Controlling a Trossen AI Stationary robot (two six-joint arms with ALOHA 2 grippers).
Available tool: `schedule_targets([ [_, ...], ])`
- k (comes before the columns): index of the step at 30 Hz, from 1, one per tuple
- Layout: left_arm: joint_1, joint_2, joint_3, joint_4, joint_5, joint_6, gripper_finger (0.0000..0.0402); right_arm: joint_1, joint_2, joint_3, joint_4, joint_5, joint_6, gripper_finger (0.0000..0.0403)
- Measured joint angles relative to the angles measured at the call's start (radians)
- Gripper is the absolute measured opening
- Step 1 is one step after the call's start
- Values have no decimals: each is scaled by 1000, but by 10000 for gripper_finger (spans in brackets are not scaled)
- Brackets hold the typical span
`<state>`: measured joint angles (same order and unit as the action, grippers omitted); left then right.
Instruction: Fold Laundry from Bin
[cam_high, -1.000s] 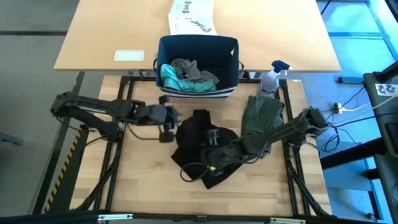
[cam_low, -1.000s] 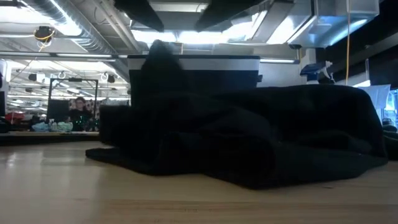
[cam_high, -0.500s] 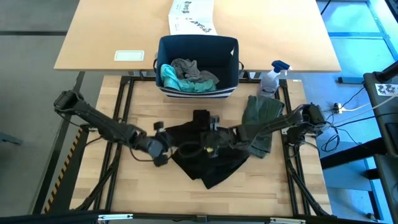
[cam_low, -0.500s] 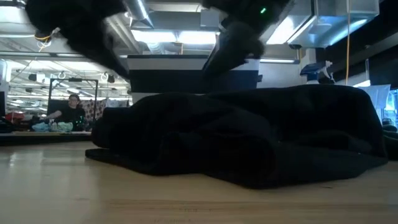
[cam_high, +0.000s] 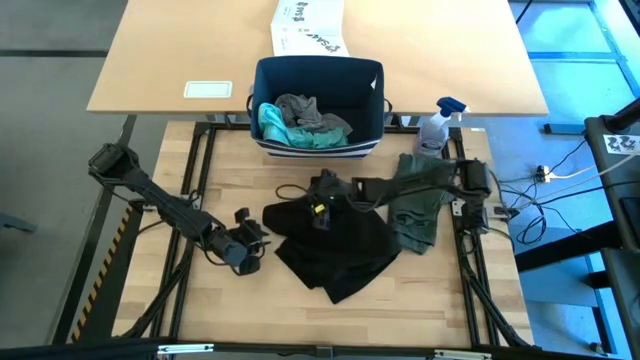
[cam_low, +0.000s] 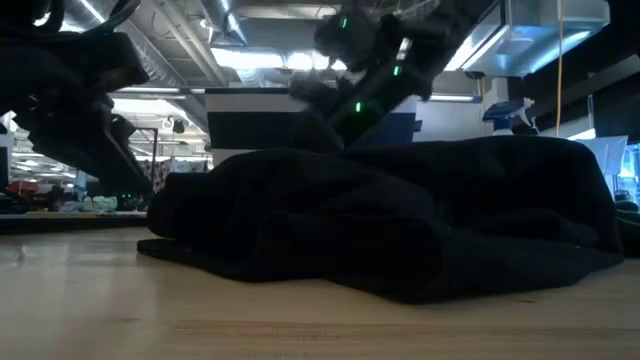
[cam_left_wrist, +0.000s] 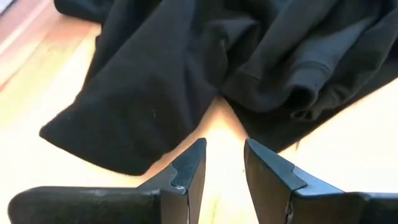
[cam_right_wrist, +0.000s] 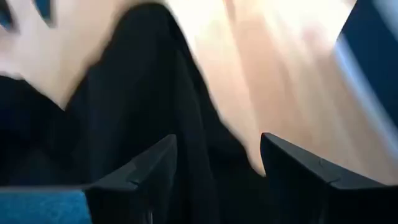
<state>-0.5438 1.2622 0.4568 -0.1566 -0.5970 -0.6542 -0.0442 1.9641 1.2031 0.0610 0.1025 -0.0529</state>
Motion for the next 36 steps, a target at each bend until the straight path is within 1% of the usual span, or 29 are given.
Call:
schedule_targets([
  [4,0,0,0,3,-50,11,104,-1,25,-1,-8,-20,-2,226],
  [7,0,0,0,4,-101,21,104,-1,34,-1,-17,-33,-3,195],
  [10,0,0,0,13,-126,28,104,-2,34,-1,-37,-44,-12,139],
  [14,8,0,0,31,-125,29,104,1,22,-1,-83,-20,-52,40],
  [15,12,0,0,34,-122,29,104,9,8,-1,-93,-9,-57,21],
  [16,16,0,0,36,-119,31,104,16,-12,-1,-110,13,-67,12],
  [18,25,0,0,37,-118,31,104,46,-65,-1,-143,98,-85,18],
  [21,41,0,0,46,-132,35,104,105,-158,-1,-225,257,-110,27],
  [25,64,0,0,73,-145,7,104,197,-303,-1,-380,474,-105,9],
  [27,77,0,0,99,-145,6,104,245,-373,-1,-479,587,-60,6],
  [29,89,0,0,113,-144,9,108,297,-441,0,-601,688,29,11],
  [31,106,0,0,120,-133,9,115,348,-505,0,-735,765,166,16],
  [34,142,0,0,149,-88,10,132,431,-576,0,-936,824,434,13],
  [36,167,7,0,190,-35,11,145,494,-591,0,-1048,840,601,7],
])
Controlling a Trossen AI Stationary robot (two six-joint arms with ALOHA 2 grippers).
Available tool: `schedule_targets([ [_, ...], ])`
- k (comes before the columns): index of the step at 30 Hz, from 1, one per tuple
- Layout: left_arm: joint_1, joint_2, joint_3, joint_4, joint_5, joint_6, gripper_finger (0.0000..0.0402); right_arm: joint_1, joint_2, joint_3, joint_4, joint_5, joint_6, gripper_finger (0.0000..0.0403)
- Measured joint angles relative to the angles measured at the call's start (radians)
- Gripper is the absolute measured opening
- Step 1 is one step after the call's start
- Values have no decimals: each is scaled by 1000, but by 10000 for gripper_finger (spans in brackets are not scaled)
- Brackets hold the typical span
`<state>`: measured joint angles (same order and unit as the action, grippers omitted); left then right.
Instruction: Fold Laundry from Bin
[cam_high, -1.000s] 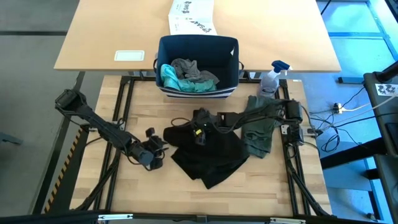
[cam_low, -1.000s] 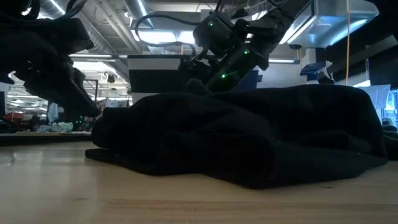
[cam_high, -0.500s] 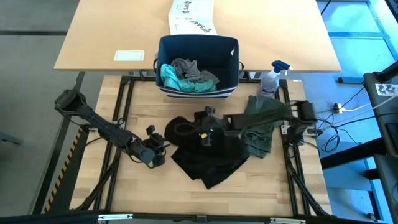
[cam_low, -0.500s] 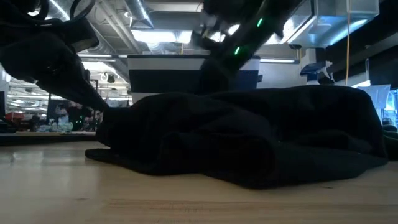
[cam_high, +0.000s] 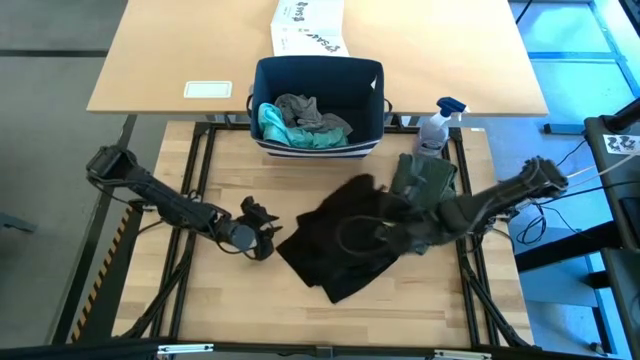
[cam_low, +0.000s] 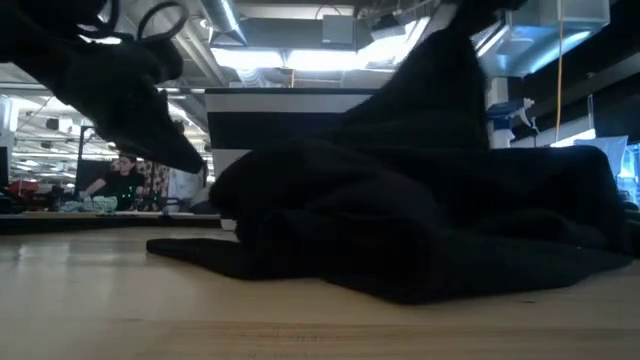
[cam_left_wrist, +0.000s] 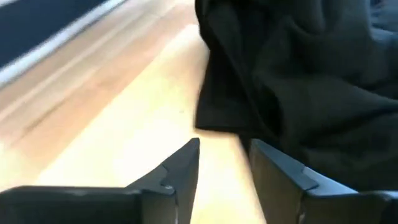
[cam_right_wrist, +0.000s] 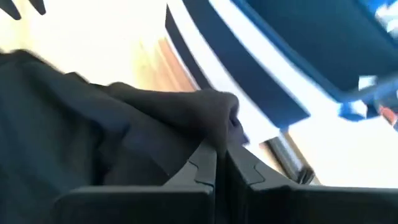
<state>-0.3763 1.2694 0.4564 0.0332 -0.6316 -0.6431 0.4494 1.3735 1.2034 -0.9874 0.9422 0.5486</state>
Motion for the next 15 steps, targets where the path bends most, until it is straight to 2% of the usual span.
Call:
schedule_targets([
  [3,33,27,0,78,89,10,156,89,6,-3,-103,25,186,5],
  [5,49,56,0,151,137,25,158,135,15,-19,-110,52,274,10],
  [11,97,158,0,325,345,89,159,217,18,-124,-62,78,420,18],
  [15,129,214,0,362,317,118,159,227,18,-167,-46,71,465,19],
])
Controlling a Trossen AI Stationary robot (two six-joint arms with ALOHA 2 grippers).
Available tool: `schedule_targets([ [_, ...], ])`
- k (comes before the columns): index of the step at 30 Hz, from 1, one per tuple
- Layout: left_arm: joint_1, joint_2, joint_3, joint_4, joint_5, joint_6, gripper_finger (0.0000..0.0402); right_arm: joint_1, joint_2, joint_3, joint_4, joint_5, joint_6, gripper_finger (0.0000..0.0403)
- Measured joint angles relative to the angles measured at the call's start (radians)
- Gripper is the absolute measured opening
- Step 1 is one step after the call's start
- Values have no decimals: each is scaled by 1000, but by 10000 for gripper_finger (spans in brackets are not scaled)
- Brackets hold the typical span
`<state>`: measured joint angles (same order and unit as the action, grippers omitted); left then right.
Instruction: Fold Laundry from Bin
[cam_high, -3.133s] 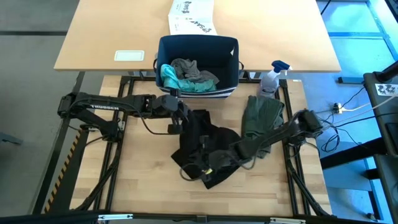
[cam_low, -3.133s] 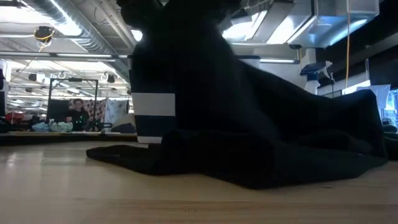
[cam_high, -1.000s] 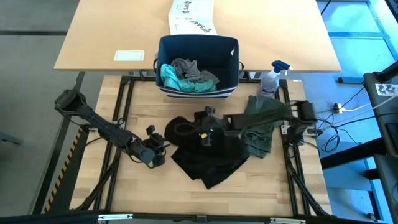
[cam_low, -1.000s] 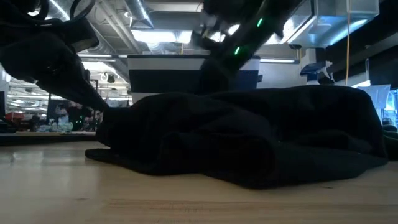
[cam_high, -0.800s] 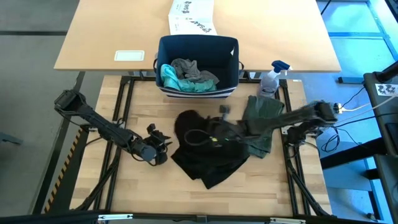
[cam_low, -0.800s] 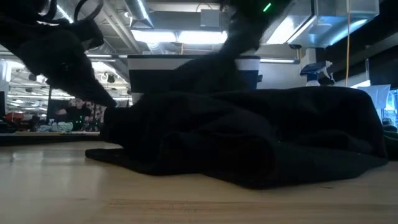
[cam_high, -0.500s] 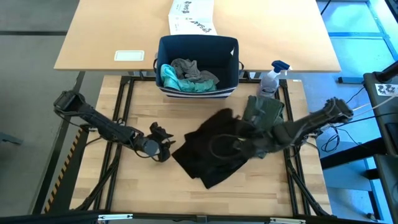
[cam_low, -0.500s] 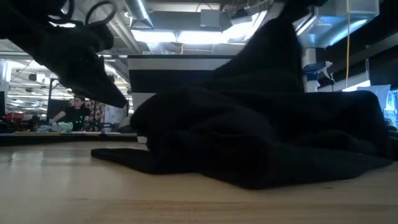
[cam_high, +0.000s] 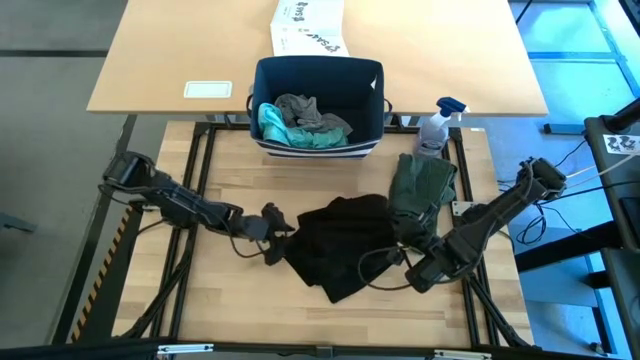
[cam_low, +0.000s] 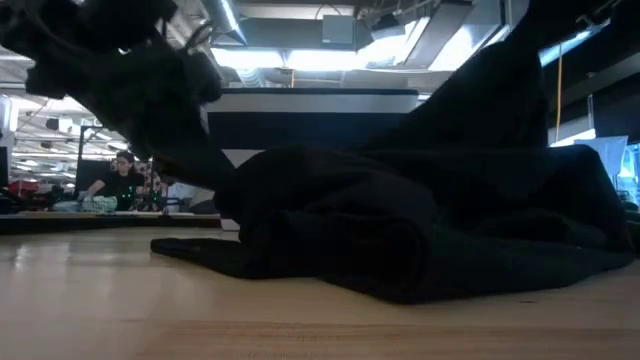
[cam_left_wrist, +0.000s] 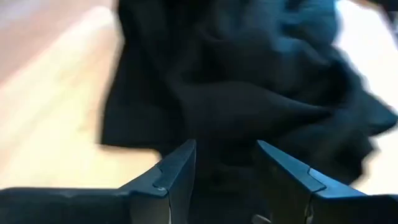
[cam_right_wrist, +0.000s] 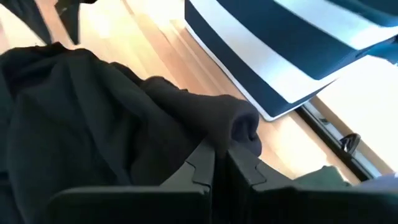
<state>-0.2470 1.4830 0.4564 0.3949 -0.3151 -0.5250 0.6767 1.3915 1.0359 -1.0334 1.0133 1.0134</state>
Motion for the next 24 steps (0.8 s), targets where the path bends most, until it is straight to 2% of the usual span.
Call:
schedule_targets([
  [2,16,29,0,15,-35,4,159,-3,0,-15,11,-4,4,20],
  [4,33,64,0,56,-24,5,159,-3,0,-22,23,-3,4,20],
  [9,74,156,19,126,233,59,156,-3,0,-24,28,9,4,20],
  [12,82,204,54,147,340,105,145,-3,0,-24,30,17,3,20],
  [15,82,248,91,161,383,167,118,-3,0,-24,31,18,1,21],
  [19,82,289,133,163,388,243,63,-3,0,-24,37,17,-3,21],
  [22,82,283,150,160,388,299,16,-3,0,-24,37,12,-24,21],
  [24,80,248,154,135,388,324,7,-3,0,-24,36,11,-26,21],
])
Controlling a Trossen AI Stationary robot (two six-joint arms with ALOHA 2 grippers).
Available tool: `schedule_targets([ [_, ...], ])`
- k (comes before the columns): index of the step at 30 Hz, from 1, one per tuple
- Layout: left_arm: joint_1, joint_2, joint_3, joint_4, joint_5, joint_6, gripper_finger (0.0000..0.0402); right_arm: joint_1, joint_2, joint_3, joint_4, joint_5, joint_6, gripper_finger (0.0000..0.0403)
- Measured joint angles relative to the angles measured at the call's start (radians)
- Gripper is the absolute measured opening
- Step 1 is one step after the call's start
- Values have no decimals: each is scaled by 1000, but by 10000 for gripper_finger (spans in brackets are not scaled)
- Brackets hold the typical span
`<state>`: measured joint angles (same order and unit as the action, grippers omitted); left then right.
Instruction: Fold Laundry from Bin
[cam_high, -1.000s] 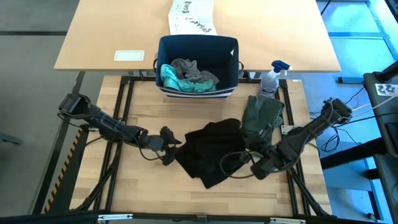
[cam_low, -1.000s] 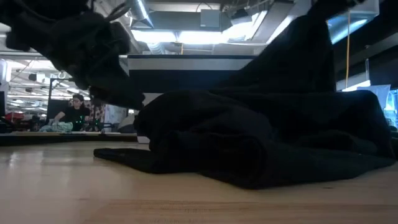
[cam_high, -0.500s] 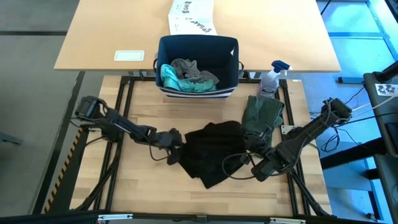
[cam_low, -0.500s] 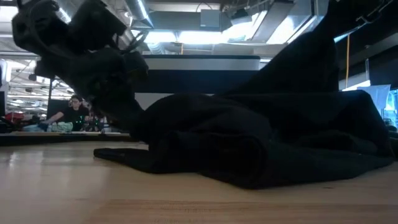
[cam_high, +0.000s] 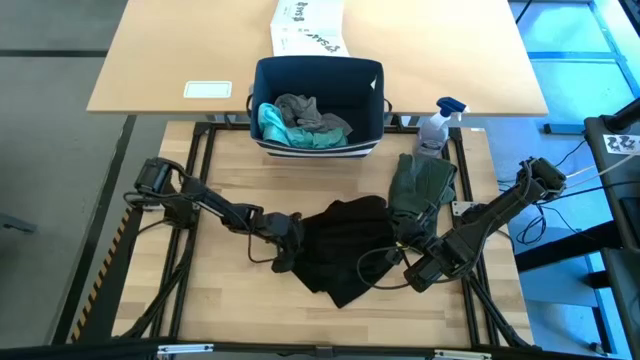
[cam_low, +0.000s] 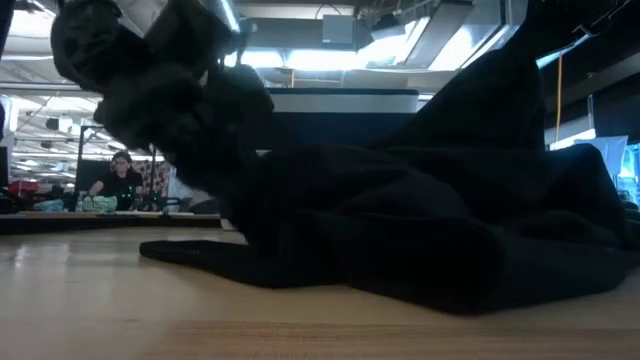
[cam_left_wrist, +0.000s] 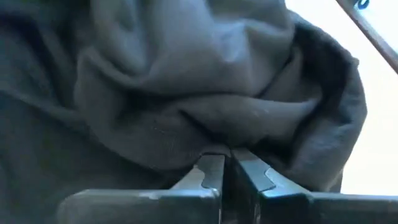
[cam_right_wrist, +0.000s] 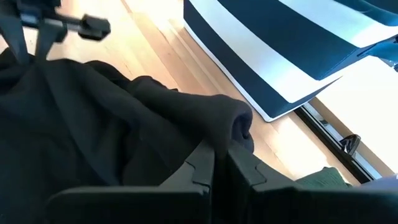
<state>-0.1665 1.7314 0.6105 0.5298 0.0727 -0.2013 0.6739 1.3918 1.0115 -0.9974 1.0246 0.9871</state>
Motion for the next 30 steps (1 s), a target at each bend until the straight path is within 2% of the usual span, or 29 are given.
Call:
schedule_targets([
  [4,-4,-148,37,-228,-33,31,6,0,0,10,-9,3,-25,21],
  [10,-47,-419,187,-677,-203,144,3,0,0,92,-68,68,-113,21],
  [14,-57,-553,306,-856,-327,249,2,0,-1,187,-158,151,-155,21],
  [18,-52,-653,410,-907,-423,347,2,0,-2,297,-240,206,-210,21],
  [24,-29,-738,487,-901,-499,472,2,0,-2,432,-310,223,-282,21],
  [30,-1,-759,488,-968,-543,490,2,-1,-3,427,-311,169,-257,21],
])
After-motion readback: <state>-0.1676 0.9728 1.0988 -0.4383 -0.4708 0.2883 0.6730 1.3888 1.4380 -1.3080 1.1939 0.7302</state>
